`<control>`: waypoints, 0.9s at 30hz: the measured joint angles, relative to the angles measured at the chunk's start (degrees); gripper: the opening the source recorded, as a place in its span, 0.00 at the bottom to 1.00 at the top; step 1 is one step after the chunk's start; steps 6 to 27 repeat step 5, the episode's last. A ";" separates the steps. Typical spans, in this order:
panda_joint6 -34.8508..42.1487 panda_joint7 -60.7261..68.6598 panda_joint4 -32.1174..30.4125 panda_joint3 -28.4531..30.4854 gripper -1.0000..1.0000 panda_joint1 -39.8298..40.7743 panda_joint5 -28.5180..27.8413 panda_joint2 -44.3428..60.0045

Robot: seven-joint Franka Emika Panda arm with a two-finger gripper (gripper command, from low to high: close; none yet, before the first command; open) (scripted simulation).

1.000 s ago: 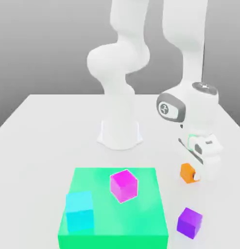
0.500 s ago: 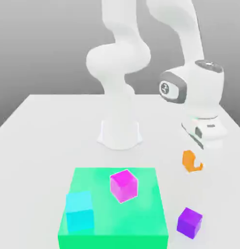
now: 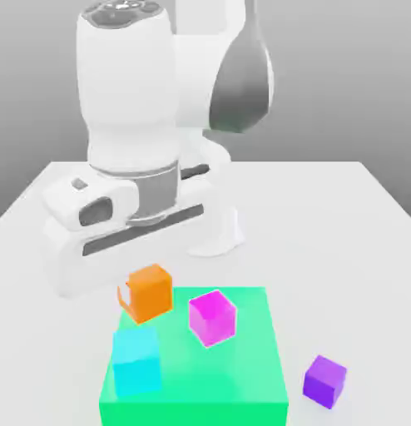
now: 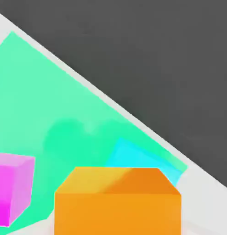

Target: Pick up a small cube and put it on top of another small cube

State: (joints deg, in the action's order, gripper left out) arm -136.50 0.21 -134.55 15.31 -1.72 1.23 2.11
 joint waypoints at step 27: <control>-3.66 0.55 -0.89 -1.43 1.00 -2.24 0.91 2.87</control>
